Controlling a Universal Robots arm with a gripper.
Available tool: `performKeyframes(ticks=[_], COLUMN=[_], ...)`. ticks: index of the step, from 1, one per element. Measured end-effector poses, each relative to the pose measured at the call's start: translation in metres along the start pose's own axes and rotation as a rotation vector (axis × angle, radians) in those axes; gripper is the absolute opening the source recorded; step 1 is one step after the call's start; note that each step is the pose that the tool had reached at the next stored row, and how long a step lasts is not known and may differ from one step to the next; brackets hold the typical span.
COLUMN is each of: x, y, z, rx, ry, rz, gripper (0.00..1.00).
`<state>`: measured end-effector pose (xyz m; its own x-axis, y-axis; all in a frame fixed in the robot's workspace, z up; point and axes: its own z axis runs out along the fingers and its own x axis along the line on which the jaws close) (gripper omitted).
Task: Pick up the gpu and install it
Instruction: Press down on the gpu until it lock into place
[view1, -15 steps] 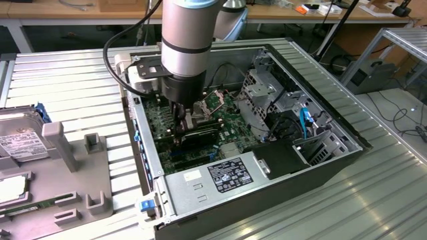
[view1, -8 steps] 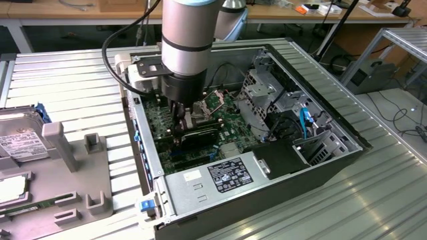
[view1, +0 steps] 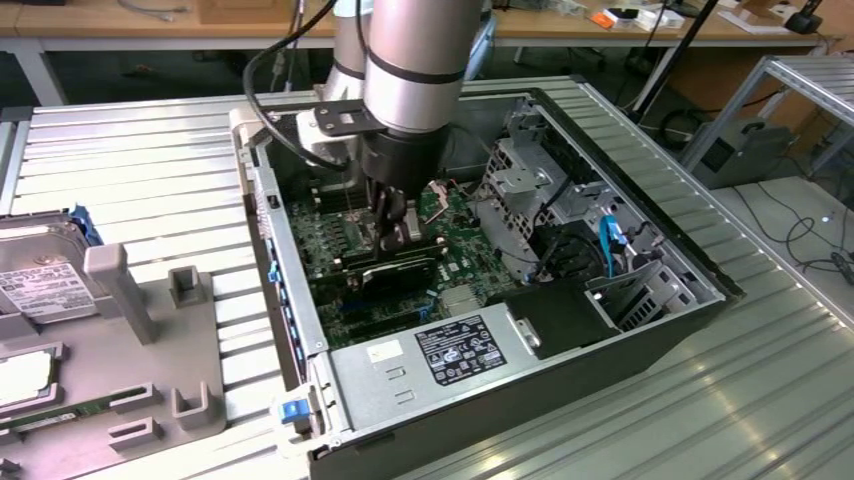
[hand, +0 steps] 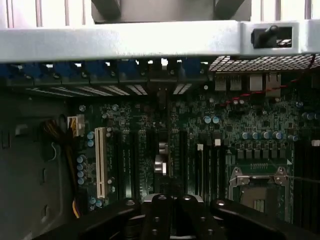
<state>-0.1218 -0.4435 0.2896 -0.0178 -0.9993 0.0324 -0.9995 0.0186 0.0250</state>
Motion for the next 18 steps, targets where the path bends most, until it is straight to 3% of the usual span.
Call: performKeyframes(ticks=[2,5,6,10,18], x=[0.000,-0.001,-0.001,-0.001,-0.001], y=[-0.0148,-0.0387,-0.0420,-0.0457,-0.0483], z=[-0.0002,0.0038,0.0061,0.0125,0.0184], rx=[-0.0057,-0.0254,-0.0298,-0.0358,-0.0403], ry=[0.0001,0.0003,0.0006,0.0007,0.0000], rz=[0.000,-0.001,-0.001,-0.001,-0.001], gripper=[0.11,0.11,0.11,0.11,0.11])
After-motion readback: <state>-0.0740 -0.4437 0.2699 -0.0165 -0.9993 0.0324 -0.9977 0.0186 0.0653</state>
